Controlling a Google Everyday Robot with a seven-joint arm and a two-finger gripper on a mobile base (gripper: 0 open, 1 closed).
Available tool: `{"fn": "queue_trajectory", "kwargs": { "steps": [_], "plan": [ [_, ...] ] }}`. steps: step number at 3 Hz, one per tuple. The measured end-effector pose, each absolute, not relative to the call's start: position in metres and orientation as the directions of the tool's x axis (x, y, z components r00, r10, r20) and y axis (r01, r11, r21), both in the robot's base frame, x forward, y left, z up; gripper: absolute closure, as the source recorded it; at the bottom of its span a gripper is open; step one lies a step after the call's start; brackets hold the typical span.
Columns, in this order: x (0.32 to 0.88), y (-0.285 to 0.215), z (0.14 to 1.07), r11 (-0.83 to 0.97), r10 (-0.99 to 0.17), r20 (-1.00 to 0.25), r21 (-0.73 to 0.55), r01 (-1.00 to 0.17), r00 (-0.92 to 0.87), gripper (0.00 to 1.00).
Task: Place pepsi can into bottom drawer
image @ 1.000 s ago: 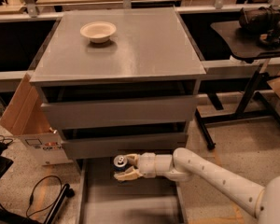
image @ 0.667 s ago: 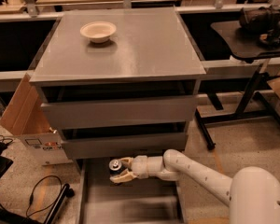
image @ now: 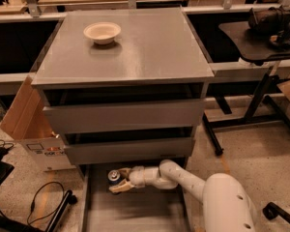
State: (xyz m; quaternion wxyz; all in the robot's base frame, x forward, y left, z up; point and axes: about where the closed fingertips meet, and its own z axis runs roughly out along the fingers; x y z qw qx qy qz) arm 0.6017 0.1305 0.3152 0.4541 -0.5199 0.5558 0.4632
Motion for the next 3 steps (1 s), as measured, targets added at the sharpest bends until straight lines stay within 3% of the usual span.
{"fn": "queue_trajectory", "kwargs": {
  "steps": [3],
  "plan": [
    [0.594, 0.154, 0.261, -0.005, -0.157, -0.983, 0.097, -0.995, -0.095, 1.0]
  ]
}}
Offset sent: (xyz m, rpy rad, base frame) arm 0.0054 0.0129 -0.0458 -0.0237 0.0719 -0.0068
